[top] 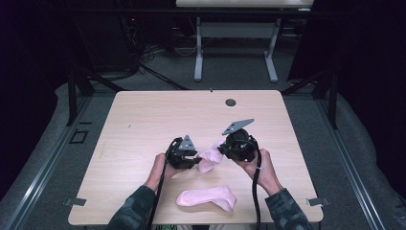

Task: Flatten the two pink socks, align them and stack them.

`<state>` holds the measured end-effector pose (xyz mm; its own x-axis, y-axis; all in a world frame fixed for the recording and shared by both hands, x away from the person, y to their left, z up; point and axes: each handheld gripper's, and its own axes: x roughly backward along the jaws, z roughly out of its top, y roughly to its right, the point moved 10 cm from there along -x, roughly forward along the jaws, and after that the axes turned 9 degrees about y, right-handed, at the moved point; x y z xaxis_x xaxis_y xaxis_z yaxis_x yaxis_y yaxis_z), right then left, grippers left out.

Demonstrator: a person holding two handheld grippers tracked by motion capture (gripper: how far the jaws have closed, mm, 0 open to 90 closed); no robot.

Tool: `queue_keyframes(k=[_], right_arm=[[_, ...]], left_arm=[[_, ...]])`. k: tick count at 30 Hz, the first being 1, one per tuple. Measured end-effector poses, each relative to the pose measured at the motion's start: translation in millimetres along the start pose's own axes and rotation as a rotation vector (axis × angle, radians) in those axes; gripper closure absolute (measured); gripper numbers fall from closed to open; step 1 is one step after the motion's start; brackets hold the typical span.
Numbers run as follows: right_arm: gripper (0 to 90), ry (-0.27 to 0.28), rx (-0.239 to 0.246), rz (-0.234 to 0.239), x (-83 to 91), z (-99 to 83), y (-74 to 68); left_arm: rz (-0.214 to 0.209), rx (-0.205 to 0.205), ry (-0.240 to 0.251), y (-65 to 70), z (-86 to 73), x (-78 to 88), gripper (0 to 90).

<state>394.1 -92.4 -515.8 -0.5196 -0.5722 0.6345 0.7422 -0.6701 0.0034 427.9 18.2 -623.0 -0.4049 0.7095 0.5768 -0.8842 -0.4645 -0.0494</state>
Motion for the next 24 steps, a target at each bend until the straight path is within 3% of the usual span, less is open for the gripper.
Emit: queue_keyframes(k=[2, 4, 8, 10, 13, 15, 16, 19, 20, 21, 24], right_arm=[[84.8, -0.002, 0.005, -0.005, 1.8, 0.0, 1.8], [84.7, 0.009, -0.002, -0.012, 3.5, 0.0, 5.8], [84.6, 0.012, -0.012, -0.029, 3.5, -1.8, 12.6], [84.5, -0.025, -0.016, -0.048, -1.8, -9.7, 19.9], [84.3, -0.094, -0.017, -0.026, -22.9, -31.2, 24.4], [84.1, -0.152, -0.027, -0.010, -37.8, -48.5, 22.6], [83.8, -0.207, -0.036, 0.004, -49.2, -64.2, 22.3], [83.1, -0.235, -0.043, 0.008, -57.4, -76.2, 24.0], [81.6, -0.266, -0.056, 0.015, -60.0, -85.9, 26.7], [81.6, -0.266, -0.056, 0.015, -60.0, -85.9, 26.7], [71.0, -0.281, -0.067, -0.020, -59.1, -95.5, 33.7]], left_arm=[[0.027, -0.015, 0.015, 0.5, 4.1, -1.9, 87.6], [0.062, -0.031, 0.031, -2.0, 9.3, 2.5, 88.5], [0.226, -0.132, 0.030, -16.1, 19.3, 29.4, 88.5], [0.275, -0.197, 0.002, -15.0, 20.4, 41.3, 88.4], [0.286, -0.268, -0.070, -3.0, 8.2, 41.6, 88.1], [0.249, -0.260, -0.126, 6.4, -5.9, 34.6, 87.7], [0.237, -0.254, -0.143, 9.9, -12.4, 31.4, 86.0], [0.169, -0.178, -0.191, 20.5, -28.9, 25.1, 80.7], [0.138, -0.147, -0.187, 24.3, -31.0, 24.7, 71.8], [0.112, -0.106, -0.182, 26.9, -31.9, 26.0, 71.8], [0.100, -0.019, -0.141, 26.0, -30.2, 36.0, 58.2]])
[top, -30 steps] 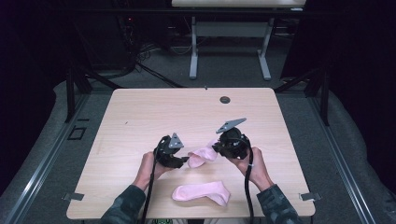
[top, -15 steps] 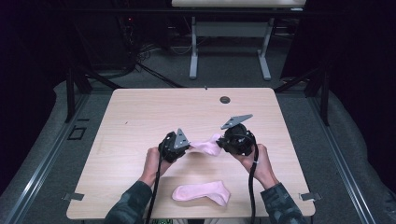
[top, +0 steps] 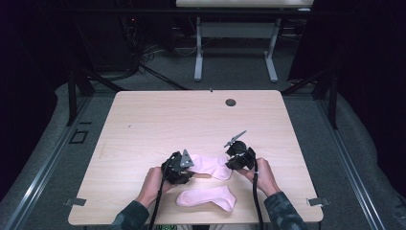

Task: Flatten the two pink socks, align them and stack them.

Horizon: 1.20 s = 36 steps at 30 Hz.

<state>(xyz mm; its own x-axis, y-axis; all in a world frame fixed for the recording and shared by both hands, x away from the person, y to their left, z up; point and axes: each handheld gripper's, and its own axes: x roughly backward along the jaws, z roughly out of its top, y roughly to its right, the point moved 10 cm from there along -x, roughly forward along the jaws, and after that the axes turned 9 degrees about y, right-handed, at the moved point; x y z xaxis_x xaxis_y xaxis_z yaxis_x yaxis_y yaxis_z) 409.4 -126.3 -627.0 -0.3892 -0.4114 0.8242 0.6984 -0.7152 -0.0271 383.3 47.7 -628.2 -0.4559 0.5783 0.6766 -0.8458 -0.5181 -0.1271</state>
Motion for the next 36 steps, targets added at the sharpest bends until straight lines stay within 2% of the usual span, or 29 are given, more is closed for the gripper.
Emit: queue_keyframes(k=[1, 2, 4, 6, 7, 8, 10, 11, 12, 13, 14, 15, 17, 18, 19, 21, 24, 26, 29, 30, 32, 33, 34, 36], right_arm=[[68.6, 0.006, -0.014, 0.006, 1.4, -1.7, 1.6], [66.9, 0.003, -0.028, 0.007, 3.8, -3.7, 4.0], [63.1, 0.047, -0.063, -0.005, 8.7, -3.0, 7.8], [61.6, 0.073, -0.072, -0.015, 11.7, -2.1, 10.9], [60.9, 0.067, -0.068, -0.013, 12.2, -2.6, 11.0], [59.9, 0.081, -0.085, -0.003, 10.4, -1.1, 8.1], [60.0, 0.078, -0.073, -0.020, 6.7, -0.2, 7.6], [60.4, 0.072, -0.074, -0.020, 3.8, -0.2, 6.2], [60.9, 0.070, -0.073, -0.023, -0.1, -0.2, 5.4], [63.8, 0.065, -0.073, -0.030, -7.2, -1.0, 2.6], [63.8, 0.065, -0.073, -0.030, -7.2, -1.0, 2.6], [66.2, 0.040, -0.056, -0.034, -8.2, -3.1, 2.4], [69.5, 0.029, -0.051, -0.033, -11.0, -4.7, 0.5], [74.1, 0.039, -0.060, -0.036, -12.6, -4.5, -1.4], [74.1, 0.039, -0.060, -0.036, -12.6, -4.5, -1.4], [77.5, 0.019, -0.048, -0.041, -12.0, -6.3, -1.1], [83.2, 0.029, -0.048, -0.039, -13.4, -7.7, -2.5], [83.8, 0.041, -0.058, -0.039, -14.3, -7.4, -3.4], [85.2, 0.031, -0.049, -0.041, -13.1, -8.2, -3.4], [85.5, 0.043, -0.065, -0.042, -12.3, -7.7, -5.1], [85.5, 0.034, -0.053, -0.041, -9.7, -8.3, -4.6], [85.6, 0.056, -0.067, -0.037, -8.5, -6.6, -6.6], [85.5, 0.045, -0.046, -0.037, -4.0, -6.9, -5.2], [85.6, 0.077, -0.052, -0.042, 5.1, -2.7, -7.0]], left_arm=[[0.014, 0.038, 0.018, -3.8, 0.6, 3.6, 53.7], [0.006, 0.069, 0.032, -7.6, 0.8, 7.7, 50.8], [0.029, 0.133, 0.052, -19.4, 1.3, 13.8, 47.5], [0.053, 0.197, 0.057, -30.8, 2.0, 16.2, 45.4], [0.067, 0.227, 0.043, -35.3, 1.2, 14.4, 45.3], [0.065, 0.248, 0.026, -37.6, 0.1, 11.3, 44.4], [0.079, 0.271, -0.008, -42.0, -2.8, 3.2, 46.1], [0.073, 0.281, -0.014, -42.2, -3.2, -0.7, 47.5], [0.076, 0.287, -0.019, -42.7, -3.3, -4.0, 48.7], [0.076, 0.292, -0.023, -42.6, -3.2, -6.5, 54.2], [0.073, 0.290, -0.028, -42.3, -3.0, -8.5, 54.2], [0.074, 0.289, -0.038, -41.7, -3.1, -10.9, 56.5], [0.073, 0.278, -0.062, -41.1, -4.3, -13.7, 63.1], [0.071, 0.278, -0.068, -40.5, -4.6, -15.5, 69.7], [0.072, 0.274, -0.079, -40.1, -5.3, -16.8, 69.7], [0.067, 0.274, -0.093, -39.1, -6.5, -19.4, 75.7], [0.063, 0.274, -0.102, -37.9, -8.4, -22.4, 86.0], [0.062, 0.269, -0.105, -37.2, -8.3, -22.4, 86.8], [0.066, 0.261, -0.107, -37.5, -8.3, -21.8, 88.1], [0.072, 0.262, -0.104, -37.9, -8.2, -21.1, 88.4], [0.070, 0.274, -0.084, -38.2, -6.1, -17.4, 88.5], [0.071, 0.279, -0.071, -38.4, -4.2, -14.1, 88.5], [0.069, 0.285, -0.058, -38.1, -1.6, -9.8, 88.5], [0.072, 0.292, -0.032, -37.8, 4.7, 1.3, 88.5]])
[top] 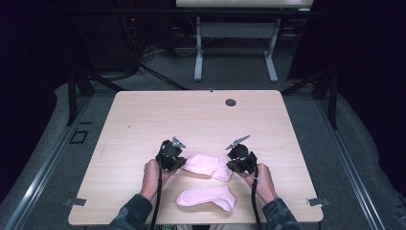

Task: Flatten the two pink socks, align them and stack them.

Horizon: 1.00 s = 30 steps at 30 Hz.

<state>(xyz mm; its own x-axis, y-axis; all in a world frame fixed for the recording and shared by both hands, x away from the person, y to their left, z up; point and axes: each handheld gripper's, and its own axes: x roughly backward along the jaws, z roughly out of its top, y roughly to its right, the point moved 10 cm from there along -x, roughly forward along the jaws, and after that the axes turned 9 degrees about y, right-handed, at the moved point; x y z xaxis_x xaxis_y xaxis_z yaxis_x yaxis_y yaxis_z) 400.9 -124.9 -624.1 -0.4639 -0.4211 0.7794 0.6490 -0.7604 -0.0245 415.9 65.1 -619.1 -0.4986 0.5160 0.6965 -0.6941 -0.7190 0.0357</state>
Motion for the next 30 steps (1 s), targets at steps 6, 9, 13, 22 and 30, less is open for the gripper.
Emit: queue_keyframes(k=[6, 9, 13, 22, 30], right_arm=[[85.6, 0.047, 0.009, 0.005, 41.9, 10.4, -8.8], [85.5, 0.056, 0.015, 0.021, 66.0, 10.0, -19.1], [85.4, 0.063, 0.021, 0.034, 85.6, 5.1, -30.4], [85.3, -0.012, 0.007, 0.110, 93.9, -22.3, -56.3], [85.0, -0.114, 0.030, 0.100, 56.3, -59.9, -65.4]], left_arm=[[-0.044, 0.036, 0.071, 13.6, 14.9, 41.6, 88.5], [-0.067, 0.040, 0.084, 23.5, 15.8, 60.1, 88.4], [-0.110, 0.053, 0.084, 38.0, 9.1, 78.6, 88.4], [-0.206, 0.114, 0.041, 62.3, -26.9, 90.6, 88.4], [-0.208, 0.110, -0.065, 72.1, -69.4, 64.7, 87.8]])
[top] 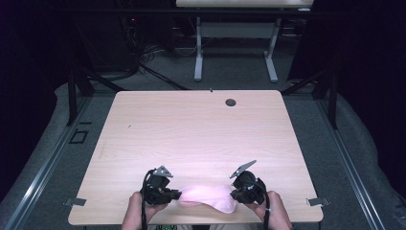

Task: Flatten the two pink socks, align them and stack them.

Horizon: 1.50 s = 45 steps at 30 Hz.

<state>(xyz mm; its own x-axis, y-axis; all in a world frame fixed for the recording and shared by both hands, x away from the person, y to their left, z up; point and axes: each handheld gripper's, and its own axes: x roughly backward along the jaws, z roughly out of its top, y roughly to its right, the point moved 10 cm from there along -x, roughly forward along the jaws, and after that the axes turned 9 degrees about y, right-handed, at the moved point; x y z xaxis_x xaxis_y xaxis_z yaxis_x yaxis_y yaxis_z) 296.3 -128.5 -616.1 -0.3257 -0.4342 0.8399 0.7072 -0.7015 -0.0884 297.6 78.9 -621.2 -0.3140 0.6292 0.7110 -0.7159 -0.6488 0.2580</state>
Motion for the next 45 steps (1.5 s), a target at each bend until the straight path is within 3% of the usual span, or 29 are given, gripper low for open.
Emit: queue_keyframes(k=[7, 9, 10, 11, 12, 14, 16, 17, 18, 19, 21, 23, 24, 29, 33, 38, 43, 44, 45], right_arm=[[83.9, 0.004, 0.097, -0.101, -20.1, -6.5, 5.0], [79.6, 0.009, 0.102, -0.094, -20.3, -6.5, 5.8], [79.6, 0.009, 0.102, -0.094, -20.3, -6.5, 5.8], [72.4, 0.011, 0.101, -0.090, -19.2, -6.0, 6.5], [67.1, 0.044, 0.078, -0.062, -12.8, -2.5, 5.8], [67.8, 0.076, 0.065, -0.051, -7.4, 0.9, 4.9], [69.3, 0.129, 0.051, -0.023, 3.7, 6.9, 0.4], [80.0, 0.176, 0.049, 0.009, 12.7, 12.4, -8.8], [80.0, 0.176, 0.049, 0.009, 12.7, 12.4, -8.8], [89.5, 0.189, 0.057, 0.046, 15.3, 14.1, -20.5], [89.6, 0.189, 0.056, 0.059, 13.4, 13.8, -25.7], [89.9, 0.159, 0.059, 0.068, 3.2, 8.6, -32.2], [89.9, 0.139, 0.057, 0.070, -3.4, 3.9, -34.2], [90.0, 0.043, 0.078, 0.054, -22.0, -21.2, -31.9], [90.0, 0.081, 0.068, 0.068, -22.3, -22.6, -31.7], [90.0, 0.111, 0.080, 0.079, -17.3, -30.1, -18.3], [90.0, 0.115, 0.091, 0.075, -19.2, -26.5, -17.7], [89.8, 0.126, 0.094, 0.099, -19.6, -23.2, -19.3], [89.8, 0.126, 0.094, 0.099, -19.6, -23.2, -19.3]], left_arm=[[0.040, -0.060, -0.027, 1.6, -12.4, -13.9, 84.9], [0.046, -0.071, -0.034, 1.6, -13.7, -14.1, 75.9], [0.049, -0.068, -0.032, 1.6, -13.1, -12.9, 75.9], [0.061, -0.060, -0.020, 0.4, -11.1, -10.6, 68.7], [0.064, -0.053, 0.007, -0.1, -7.2, -6.7, 61.2], [0.076, -0.041, 0.064, 0.5, 2.4, 2.9, 60.2], [0.072, -0.053, 0.117, 5.9, 12.3, 11.3, 61.8], [0.060, -0.071, 0.136, 10.3, 16.3, 14.0, 71.2], [0.055, -0.091, 0.139, 14.4, 18.4, 14.0, 71.2], [0.041, -0.108, 0.131, 18.8, 18.3, 10.8, 84.3], [0.027, -0.117, 0.080, 23.3, 11.3, -1.7, 89.5], [0.015, -0.118, 0.023, 22.5, -0.1, -15.5, 89.8], [0.032, -0.128, 0.002, 20.3, -5.8, -20.9, 89.8], [0.054, -0.142, -0.001, 16.8, -15.9, -23.7, 89.9], [0.058, -0.156, 0.018, 15.8, -18.6, -22.5, 90.0], [0.033, -0.117, 0.071, 13.1, -24.1, -19.0, 90.0], [0.033, -0.133, 0.076, 17.5, -20.4, -20.8, 89.0], [0.023, -0.123, 0.088, 19.7, -17.5, -20.2, 76.7], [0.018, -0.120, 0.107, 21.3, -13.2, -17.6, 76.7]])
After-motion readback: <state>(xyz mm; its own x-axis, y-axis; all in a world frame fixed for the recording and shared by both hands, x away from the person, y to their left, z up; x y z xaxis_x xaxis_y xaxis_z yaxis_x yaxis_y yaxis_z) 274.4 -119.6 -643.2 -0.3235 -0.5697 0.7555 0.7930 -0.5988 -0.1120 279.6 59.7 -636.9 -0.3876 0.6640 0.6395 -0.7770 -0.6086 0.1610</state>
